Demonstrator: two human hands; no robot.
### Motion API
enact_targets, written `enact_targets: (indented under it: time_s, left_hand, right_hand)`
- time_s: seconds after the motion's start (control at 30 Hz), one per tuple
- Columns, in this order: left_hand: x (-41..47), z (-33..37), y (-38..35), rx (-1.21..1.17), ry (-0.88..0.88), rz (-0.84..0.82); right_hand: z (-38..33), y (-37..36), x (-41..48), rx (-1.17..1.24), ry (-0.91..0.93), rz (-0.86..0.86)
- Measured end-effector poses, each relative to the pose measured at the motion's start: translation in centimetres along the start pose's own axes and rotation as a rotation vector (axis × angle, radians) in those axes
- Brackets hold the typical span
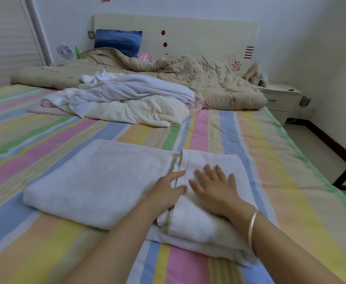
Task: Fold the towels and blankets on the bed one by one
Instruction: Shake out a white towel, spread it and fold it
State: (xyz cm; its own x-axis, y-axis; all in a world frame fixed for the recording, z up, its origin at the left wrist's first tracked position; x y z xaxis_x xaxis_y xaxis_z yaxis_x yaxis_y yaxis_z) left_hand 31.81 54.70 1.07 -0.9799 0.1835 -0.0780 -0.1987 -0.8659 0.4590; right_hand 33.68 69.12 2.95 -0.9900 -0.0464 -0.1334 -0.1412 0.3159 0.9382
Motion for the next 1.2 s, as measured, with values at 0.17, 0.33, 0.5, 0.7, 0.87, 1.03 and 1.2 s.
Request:
enact_targets:
  time_s: [0.17,0.33,0.5,0.7,0.87,1.03,1.2]
  left_hand:
    - [-2.6,0.4,1.5,-0.192,0.131,0.015]
    - [-8.9,-3.7,7.5,-0.593,0.324,0.254]
    - [-14.7,-8.8,9.2,-0.889,0.522,0.257]
    - [-14.6,-10.8,13.3,-0.786,0.478,0.603]
    - [-13.3,-10.5,13.6,-1.036,0.502,0.53]
    - [-12.5,-10.8,14.3,-1.122,0.494,0.508]
    - [-12.3,-11.1,14.6,-1.177,0.471,0.495]
  right_hand:
    - [-3.8,-2.6,-4.9,-0.043,-0.001,-0.026]
    - [-4.1,-2.5,-4.8,-0.034,-0.018,0.036]
    - [-4.0,-2.8,-5.1,-0.064,-0.025,0.077]
    - [-4.1,-2.7,-5.8,-0.064,-0.027,0.08]
    - [-6.5,-2.2,-7.4,0.009,0.054,0.149]
    - [-7.5,-3.6,-6.5,-0.012,0.047,0.206]
    - [-6.8,-2.3,-6.7,0.113,0.044,0.4]
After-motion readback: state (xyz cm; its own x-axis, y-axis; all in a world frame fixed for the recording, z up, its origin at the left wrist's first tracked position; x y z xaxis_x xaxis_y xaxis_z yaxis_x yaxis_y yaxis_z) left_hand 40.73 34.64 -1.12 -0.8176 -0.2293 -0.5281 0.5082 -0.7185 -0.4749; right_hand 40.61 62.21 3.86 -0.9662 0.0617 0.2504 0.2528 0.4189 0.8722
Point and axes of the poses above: each hand's wrist, its own x-axis towards the middle knuckle, its own y-axis out of the back of the hand, z = x × y, the point moved 7 cm from there along x, towards the middle knuckle, and after that the axes turned 9 degrees about x, right-handed, at the moved point
